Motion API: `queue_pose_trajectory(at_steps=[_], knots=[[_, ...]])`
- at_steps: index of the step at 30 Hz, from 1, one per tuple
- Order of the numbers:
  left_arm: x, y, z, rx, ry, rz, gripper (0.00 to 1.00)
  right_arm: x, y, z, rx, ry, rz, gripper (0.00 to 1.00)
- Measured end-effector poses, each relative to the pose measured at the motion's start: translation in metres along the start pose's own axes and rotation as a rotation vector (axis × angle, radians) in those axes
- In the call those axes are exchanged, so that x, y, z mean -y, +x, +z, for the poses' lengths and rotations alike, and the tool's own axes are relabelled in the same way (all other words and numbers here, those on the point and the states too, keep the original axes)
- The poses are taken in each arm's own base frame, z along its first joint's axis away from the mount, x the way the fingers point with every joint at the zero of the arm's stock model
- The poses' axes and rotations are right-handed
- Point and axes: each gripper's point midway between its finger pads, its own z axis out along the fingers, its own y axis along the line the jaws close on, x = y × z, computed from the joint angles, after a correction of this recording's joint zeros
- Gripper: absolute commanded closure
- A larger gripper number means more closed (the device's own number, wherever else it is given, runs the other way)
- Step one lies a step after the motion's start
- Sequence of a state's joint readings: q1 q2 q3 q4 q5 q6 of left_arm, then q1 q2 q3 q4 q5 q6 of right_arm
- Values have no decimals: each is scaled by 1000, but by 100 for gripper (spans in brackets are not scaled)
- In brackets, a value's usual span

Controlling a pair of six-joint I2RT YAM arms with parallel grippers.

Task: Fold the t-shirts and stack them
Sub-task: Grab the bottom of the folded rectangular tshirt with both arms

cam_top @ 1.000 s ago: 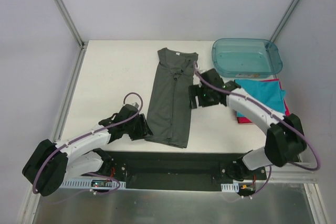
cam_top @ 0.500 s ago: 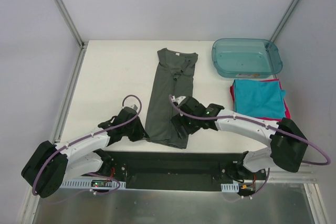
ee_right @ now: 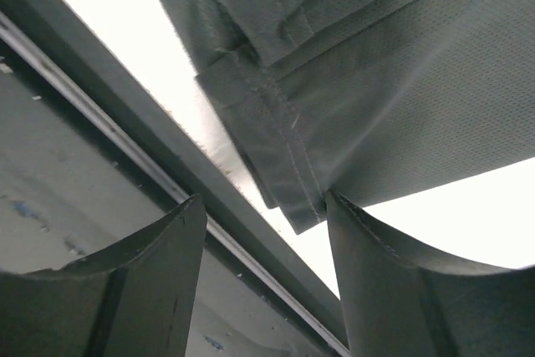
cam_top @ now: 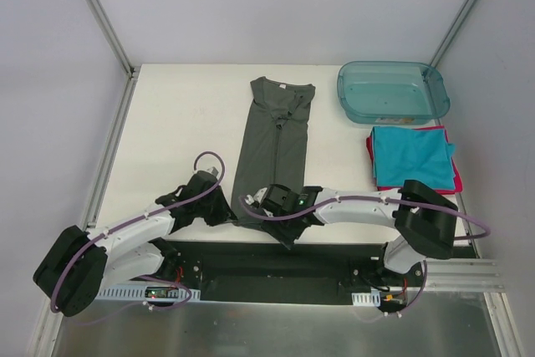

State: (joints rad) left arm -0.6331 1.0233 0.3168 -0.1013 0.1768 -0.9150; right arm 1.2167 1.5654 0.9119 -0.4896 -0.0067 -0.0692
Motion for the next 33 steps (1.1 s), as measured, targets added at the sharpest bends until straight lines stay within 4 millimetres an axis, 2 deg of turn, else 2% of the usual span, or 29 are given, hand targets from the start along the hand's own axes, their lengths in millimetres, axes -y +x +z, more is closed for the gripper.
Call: queue_pose_trajectory(at_steps=[5, 9, 15, 18, 21, 26, 33], knots=[[-1, 0, 0, 2, -1, -9, 100, 10, 6, 9, -42, 54, -9, 44], [-1, 1, -1, 0, -4, -10, 100, 14, 5, 10, -49, 80, -18, 70], [-4, 3, -4, -4, -12, -11, 100, 16, 3, 11, -65, 111, -31, 94], [-5, 5, -8, -4, -16, -11, 100, 13, 2, 10, -70, 125, -48, 99], [-8, 5, -16, 10, -20, -10, 100, 5, 5, 8, -80, 117, -76, 99], [-16, 7, -36, 50, -33, -5, 100, -25, 4, -2, -70, 31, -131, 99], [-14, 3, -71, 139, 6, -3, 100, -76, -17, -39, 21, -209, -173, 99]])
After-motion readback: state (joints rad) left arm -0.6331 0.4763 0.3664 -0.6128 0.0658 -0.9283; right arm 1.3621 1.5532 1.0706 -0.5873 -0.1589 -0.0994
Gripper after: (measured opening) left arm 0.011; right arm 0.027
